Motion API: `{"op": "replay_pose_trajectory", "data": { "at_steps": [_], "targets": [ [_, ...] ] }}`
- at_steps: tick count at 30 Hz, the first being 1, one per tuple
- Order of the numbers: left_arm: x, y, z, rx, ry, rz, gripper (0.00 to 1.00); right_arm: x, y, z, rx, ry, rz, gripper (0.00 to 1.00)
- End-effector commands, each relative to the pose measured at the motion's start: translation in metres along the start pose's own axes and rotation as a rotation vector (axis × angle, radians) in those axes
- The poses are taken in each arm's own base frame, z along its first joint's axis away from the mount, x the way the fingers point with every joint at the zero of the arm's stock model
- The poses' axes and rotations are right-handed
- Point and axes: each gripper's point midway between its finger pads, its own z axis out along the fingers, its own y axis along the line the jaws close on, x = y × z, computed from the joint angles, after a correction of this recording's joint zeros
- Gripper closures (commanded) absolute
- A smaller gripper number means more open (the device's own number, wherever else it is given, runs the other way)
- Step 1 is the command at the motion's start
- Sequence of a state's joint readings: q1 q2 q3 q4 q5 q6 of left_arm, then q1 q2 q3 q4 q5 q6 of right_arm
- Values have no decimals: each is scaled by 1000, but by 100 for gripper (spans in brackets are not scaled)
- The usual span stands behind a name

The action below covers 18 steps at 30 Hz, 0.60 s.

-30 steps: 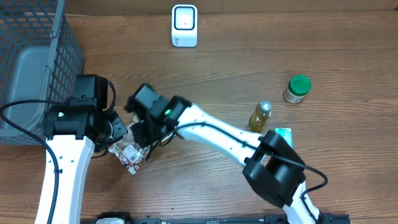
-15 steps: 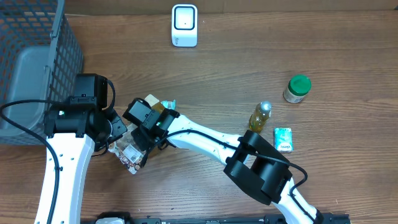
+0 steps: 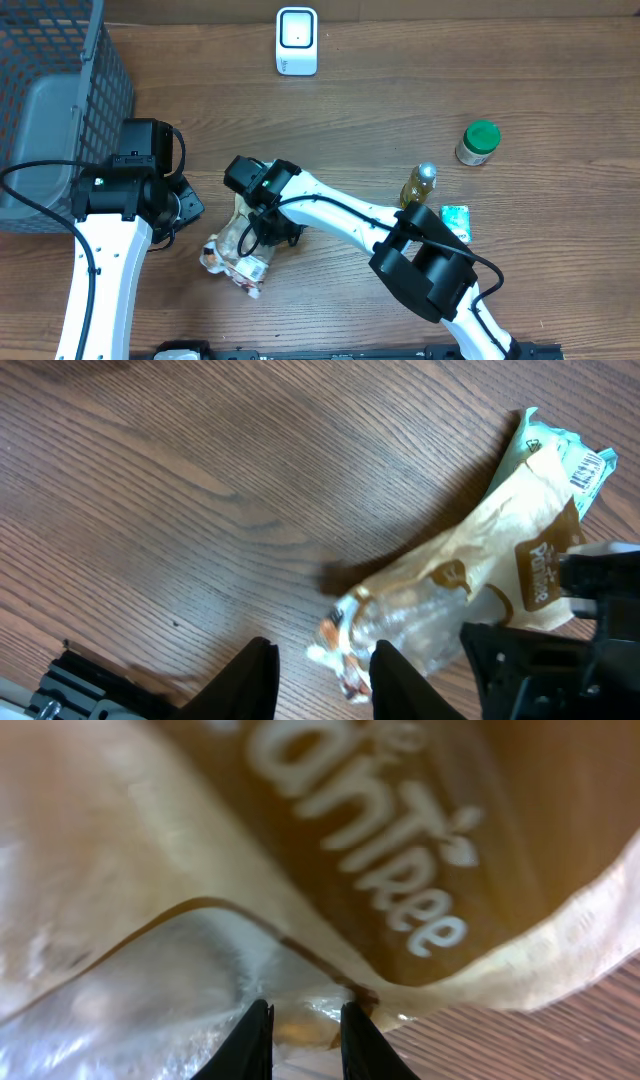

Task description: Scan the item barcode

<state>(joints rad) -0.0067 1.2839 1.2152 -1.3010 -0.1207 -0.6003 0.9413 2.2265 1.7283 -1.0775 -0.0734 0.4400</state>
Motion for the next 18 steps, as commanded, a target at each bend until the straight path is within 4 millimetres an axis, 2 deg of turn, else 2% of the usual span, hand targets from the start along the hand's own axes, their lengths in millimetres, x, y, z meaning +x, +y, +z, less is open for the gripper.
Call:
{"op": "replay_pose_trajectory", "data": {
  "at_steps": [1, 5, 8, 11, 14, 16, 18],
  "targets": [
    [1, 2, 3, -14, 4, -4, 67, 5, -15, 1, 45, 22, 61, 81],
    [1, 2, 3, -14, 4, -3, 67, 10, -21, -20, 47, 23, 70, 81],
    [0, 0, 3, -4, 4, -4, 66, 4, -20, -44, 16, -32, 77, 81],
    [2, -8, 3, 41, 21, -5, 68, -5, -15, -59, -17, -92, 74, 81],
    [5, -20, 2, 104, 44, 28, 73, -15, -8, -61, -51, -131, 68, 81],
    [8, -28, 3, 142, 62, 59, 75, -19, 2, -59, -101, -136, 45, 88],
    [10, -31, 5, 153, 79, 77, 75, -22, 13, -58, -157, -135, 15, 89]
  ]
}}
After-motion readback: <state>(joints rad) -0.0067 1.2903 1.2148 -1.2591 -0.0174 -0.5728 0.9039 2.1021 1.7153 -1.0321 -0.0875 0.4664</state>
